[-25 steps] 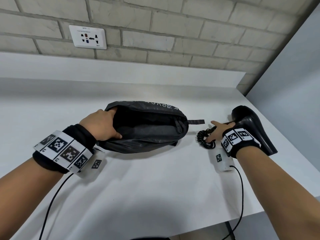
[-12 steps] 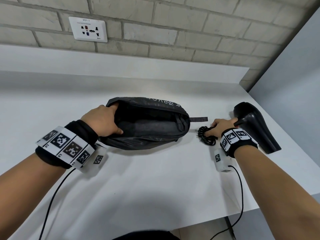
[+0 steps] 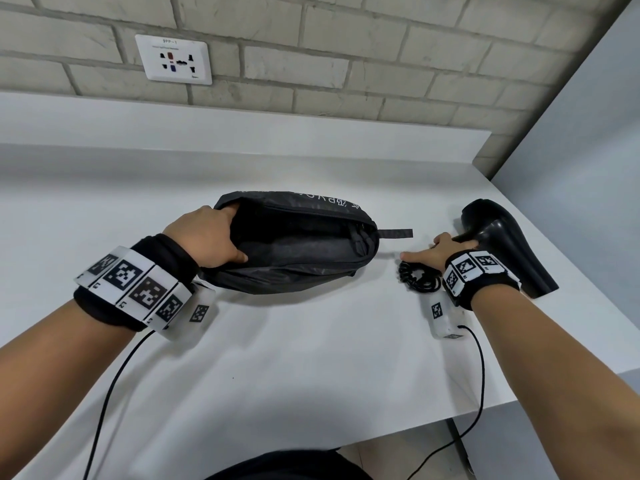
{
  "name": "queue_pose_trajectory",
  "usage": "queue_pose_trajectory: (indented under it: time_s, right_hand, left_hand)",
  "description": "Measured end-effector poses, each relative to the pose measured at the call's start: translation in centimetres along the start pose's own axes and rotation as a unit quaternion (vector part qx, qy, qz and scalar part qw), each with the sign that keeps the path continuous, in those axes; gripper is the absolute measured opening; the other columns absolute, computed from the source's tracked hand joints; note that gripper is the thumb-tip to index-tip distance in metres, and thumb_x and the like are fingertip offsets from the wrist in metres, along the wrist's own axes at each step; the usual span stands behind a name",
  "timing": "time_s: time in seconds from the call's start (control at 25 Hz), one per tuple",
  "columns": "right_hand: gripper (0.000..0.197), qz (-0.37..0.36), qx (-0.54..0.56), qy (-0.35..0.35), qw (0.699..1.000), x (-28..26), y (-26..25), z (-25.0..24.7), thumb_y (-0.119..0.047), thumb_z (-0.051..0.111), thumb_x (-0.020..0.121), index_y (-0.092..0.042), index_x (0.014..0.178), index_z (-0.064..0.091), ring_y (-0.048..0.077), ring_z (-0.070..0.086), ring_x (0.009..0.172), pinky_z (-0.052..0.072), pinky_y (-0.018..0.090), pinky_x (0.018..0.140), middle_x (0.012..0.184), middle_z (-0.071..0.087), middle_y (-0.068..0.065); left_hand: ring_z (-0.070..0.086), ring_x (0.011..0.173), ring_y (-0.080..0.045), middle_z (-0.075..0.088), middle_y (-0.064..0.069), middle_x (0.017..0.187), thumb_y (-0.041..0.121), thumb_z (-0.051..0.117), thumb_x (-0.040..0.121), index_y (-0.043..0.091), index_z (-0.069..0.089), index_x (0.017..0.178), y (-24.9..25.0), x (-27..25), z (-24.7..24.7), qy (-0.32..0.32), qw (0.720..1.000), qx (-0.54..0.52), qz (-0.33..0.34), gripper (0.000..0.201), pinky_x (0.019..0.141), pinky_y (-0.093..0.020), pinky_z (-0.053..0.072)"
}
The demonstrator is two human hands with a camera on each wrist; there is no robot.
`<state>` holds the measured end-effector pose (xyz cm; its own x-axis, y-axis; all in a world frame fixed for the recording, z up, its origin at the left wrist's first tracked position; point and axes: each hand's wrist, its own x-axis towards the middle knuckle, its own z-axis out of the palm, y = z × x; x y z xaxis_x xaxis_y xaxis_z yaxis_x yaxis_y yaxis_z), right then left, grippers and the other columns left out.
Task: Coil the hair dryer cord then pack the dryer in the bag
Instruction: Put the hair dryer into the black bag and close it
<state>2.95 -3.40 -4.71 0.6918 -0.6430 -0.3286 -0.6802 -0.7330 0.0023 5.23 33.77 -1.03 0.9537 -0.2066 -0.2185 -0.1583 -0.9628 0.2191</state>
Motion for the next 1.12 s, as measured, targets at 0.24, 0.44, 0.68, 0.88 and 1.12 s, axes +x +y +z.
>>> queue_pose_trajectory:
  time_s: [0.24, 0.44, 0.68, 0.88, 1.12]
  right_hand:
    - [0.089, -0.07, -0.078, -0.029, 0.994, -0.5, 0.6, -1.2, -0.075, 0.061, 0.058, -0.025, 0.129, 0.042, 0.033, 0.038, 0.127, 0.033, 0.037, 0.105, 0.135, 0.048, 0.009]
    - [0.077, -0.098, -0.03, -0.1, 0.99, -1.4, 1.1, -2.2, -0.04, 0.076, 0.068, -0.023, 0.135, 0.041, 0.027, 0.042, 0.127, 0.035, 0.032, 0.103, 0.139, 0.045, 0.008]
    - [0.048, -0.128, -0.037, -0.038, 0.99, 0.0, 1.4, -1.2, -0.025, 0.079, 0.06, -0.02, 0.104, 0.063, 0.02, 0.06, 0.088, 0.048, 0.026, 0.081, 0.102, 0.066, 0.003]
    - [0.041, -0.093, -0.039, -0.005, 0.995, 1.1, 1.8, -0.5, -0.04, 0.077, 0.043, -0.025, 0.075, 0.057, 0.021, 0.064, 0.077, 0.05, 0.027, 0.074, 0.075, 0.066, -0.002]
    - [0.016, -0.072, -0.061, 0.043, 0.995, 0.0, 2.0, -0.3, -0.019, 0.056, 0.077, -0.018, 0.092, 0.058, 0.028, 0.043, 0.102, 0.045, 0.029, 0.091, 0.088, 0.046, 0.004]
  left_hand:
    - [0.053, 0.114, -0.037, 0.052, -0.019, 0.128, 0.041, 0.072, 0.073, 0.019, 0.029, 0.142, -0.1, -0.2, -0.1, -0.003, 1.0, 0.003, 0.001, 0.084, 0.092, -0.038, 0.045]
    - [0.053, 0.115, -0.037, 0.051, -0.019, 0.13, 0.04, 0.072, 0.073, 0.02, 0.027, 0.144, 0.0, -0.2, 0.0, -0.004, 1.0, 0.01, 0.002, 0.086, 0.094, -0.038, 0.045]
    - [0.054, 0.114, -0.036, 0.052, -0.018, 0.129, 0.038, 0.072, 0.074, 0.02, 0.027, 0.144, -0.3, -0.2, -0.1, -0.003, 1.0, 0.013, 0.004, 0.086, 0.092, -0.038, 0.045]
    - [0.055, 0.112, -0.036, 0.053, -0.017, 0.127, 0.038, 0.072, 0.073, 0.021, 0.027, 0.144, -0.7, 0.0, 0.1, -0.007, 1.0, 0.012, 0.002, 0.086, 0.091, -0.038, 0.046]
    - [0.054, 0.113, -0.035, 0.053, -0.017, 0.128, 0.036, 0.071, 0.074, 0.021, 0.026, 0.145, -0.9, 0.1, 0.3, -0.009, 1.0, 0.014, 0.009, 0.085, 0.091, -0.037, 0.046]
